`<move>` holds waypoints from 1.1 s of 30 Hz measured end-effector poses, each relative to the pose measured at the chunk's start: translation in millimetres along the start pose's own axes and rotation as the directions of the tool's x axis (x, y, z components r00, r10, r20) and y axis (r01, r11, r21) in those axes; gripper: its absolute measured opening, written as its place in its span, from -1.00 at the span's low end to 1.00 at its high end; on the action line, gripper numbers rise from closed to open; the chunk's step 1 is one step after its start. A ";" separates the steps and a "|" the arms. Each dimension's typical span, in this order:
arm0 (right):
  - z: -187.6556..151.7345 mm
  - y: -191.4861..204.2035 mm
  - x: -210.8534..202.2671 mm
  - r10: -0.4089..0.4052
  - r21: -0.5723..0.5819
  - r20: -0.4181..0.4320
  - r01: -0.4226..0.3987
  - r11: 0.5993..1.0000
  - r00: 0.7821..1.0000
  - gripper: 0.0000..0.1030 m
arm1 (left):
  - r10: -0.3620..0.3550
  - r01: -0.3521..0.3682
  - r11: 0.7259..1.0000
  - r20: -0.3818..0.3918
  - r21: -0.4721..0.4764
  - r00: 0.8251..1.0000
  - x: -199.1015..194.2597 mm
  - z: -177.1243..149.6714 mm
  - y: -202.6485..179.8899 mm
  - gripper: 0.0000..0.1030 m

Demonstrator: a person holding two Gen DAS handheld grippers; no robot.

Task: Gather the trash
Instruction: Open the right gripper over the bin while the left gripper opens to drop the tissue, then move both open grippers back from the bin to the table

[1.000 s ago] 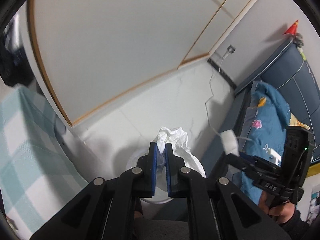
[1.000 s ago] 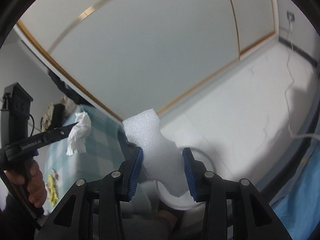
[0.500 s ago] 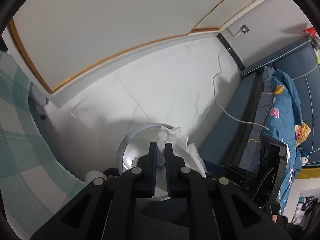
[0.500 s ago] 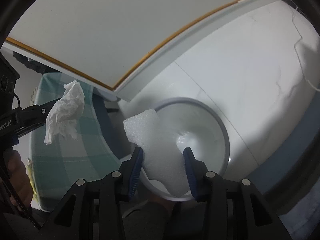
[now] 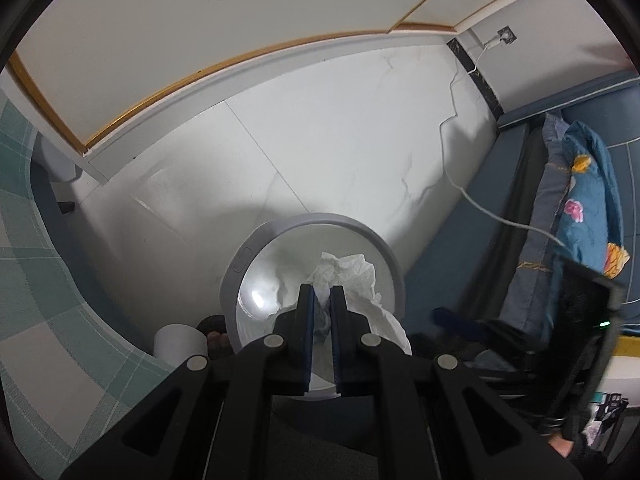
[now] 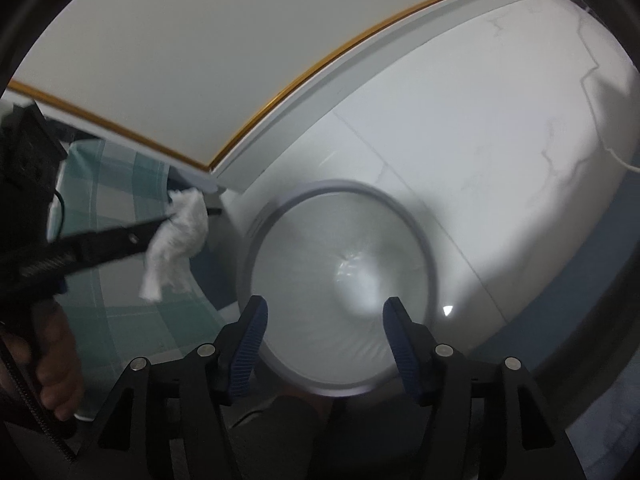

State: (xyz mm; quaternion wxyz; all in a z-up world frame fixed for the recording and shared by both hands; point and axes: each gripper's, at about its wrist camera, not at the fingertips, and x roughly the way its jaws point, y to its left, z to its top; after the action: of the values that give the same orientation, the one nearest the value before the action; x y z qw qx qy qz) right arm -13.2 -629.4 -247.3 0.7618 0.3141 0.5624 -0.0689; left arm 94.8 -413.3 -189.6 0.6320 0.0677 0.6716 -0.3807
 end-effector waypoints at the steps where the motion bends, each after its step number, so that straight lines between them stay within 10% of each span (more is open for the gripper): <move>1: 0.8 -2.5 -2.4 -0.007 0.005 0.011 0.006 1.000 1.000 0.35 | 0.000 0.000 1.000 -0.005 0.003 1.000 1.5 -0.3 0.5 -0.92; 21: 7.9 -2.1 -30.3 -0.081 0.027 0.098 0.079 0.997 0.992 0.62 | 0.097 -0.086 0.994 -0.160 0.072 0.982 30.6 -8.8 -5.8 -0.88; 26: 7.3 3.8 -33.8 -0.097 0.011 0.109 0.096 0.995 0.989 0.62 | 0.111 -0.098 0.991 -0.151 0.091 0.982 28.0 -8.8 -8.9 -0.27; 33: 8.7 7.2 -40.8 -0.111 -0.005 0.115 0.112 0.994 0.987 0.64 | 0.114 -0.102 0.989 -0.120 0.104 0.986 23.2 -10.6 -12.7 -0.20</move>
State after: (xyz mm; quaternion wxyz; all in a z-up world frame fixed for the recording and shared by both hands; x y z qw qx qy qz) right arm -17.4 -638.7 -206.2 0.7895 0.2733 0.5348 -0.1263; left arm 74.6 -425.0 -206.0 0.6042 0.1587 0.6860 -0.3730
